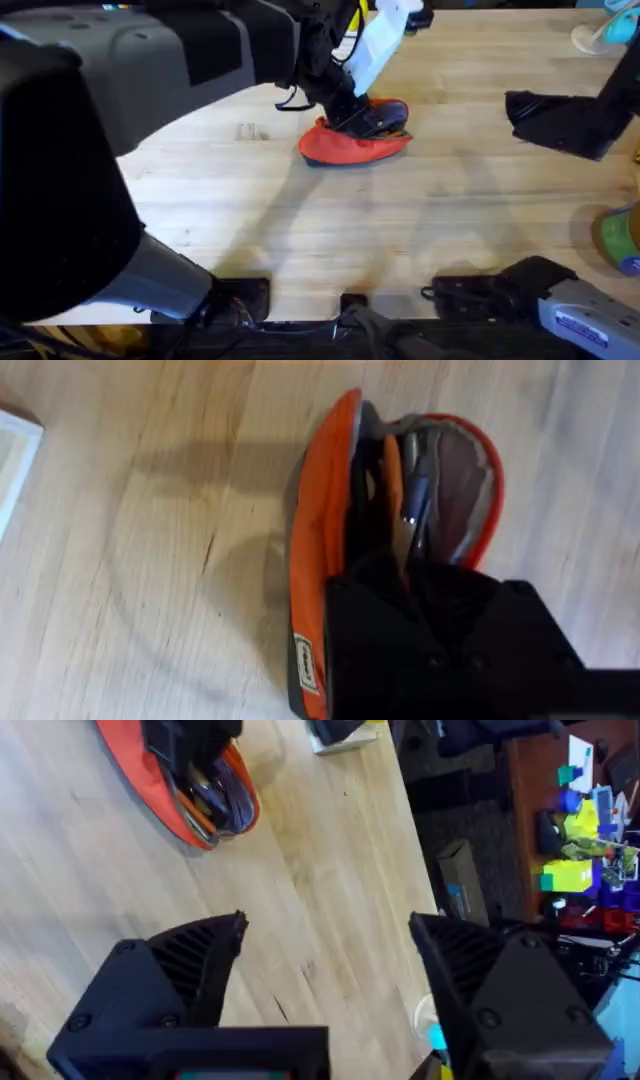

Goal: Unzip the bag, pick up the pens from the table one at a time and place them inside, then zip the bag closed.

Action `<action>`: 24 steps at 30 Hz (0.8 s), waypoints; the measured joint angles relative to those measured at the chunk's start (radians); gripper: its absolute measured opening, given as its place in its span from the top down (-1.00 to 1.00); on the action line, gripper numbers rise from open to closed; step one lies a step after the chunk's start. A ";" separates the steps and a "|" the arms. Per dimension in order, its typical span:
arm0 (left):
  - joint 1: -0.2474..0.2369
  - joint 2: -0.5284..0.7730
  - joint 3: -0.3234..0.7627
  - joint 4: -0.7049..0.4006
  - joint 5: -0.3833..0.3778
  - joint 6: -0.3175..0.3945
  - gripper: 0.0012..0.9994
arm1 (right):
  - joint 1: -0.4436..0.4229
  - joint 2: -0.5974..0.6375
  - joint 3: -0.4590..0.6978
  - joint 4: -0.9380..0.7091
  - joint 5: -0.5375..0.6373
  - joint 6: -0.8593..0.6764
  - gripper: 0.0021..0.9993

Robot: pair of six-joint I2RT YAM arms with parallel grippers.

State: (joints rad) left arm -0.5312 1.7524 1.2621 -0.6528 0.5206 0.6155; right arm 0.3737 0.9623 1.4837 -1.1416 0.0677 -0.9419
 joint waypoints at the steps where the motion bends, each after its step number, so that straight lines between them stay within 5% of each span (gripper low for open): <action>1: 0.000 0.005 0.000 -0.017 -0.024 0.010 0.92 | 0.000 0.000 0.000 0.000 0.000 0.000 -0.99; 8: -0.006 0.016 0.002 -0.038 -0.131 0.047 0.88 | 0.000 0.000 0.000 0.000 0.000 0.000 -0.99; 12: -0.009 0.016 0.002 -0.040 -0.156 0.058 -0.21 | 0.000 0.000 0.000 0.000 0.000 0.000 -0.99; 13: -0.008 0.016 0.002 -0.045 -0.170 0.057 -0.94 | 0.000 0.000 0.000 0.000 0.000 0.000 -0.99; 24: 0.023 -0.105 0.089 -0.199 -0.171 0.049 -0.99 | 0.000 0.000 0.000 0.000 -0.018 0.000 -0.99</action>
State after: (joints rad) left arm -0.5083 1.6475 1.3508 -0.8515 0.3498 0.6647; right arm 0.3737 0.9623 1.4837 -1.1416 0.0498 -0.9417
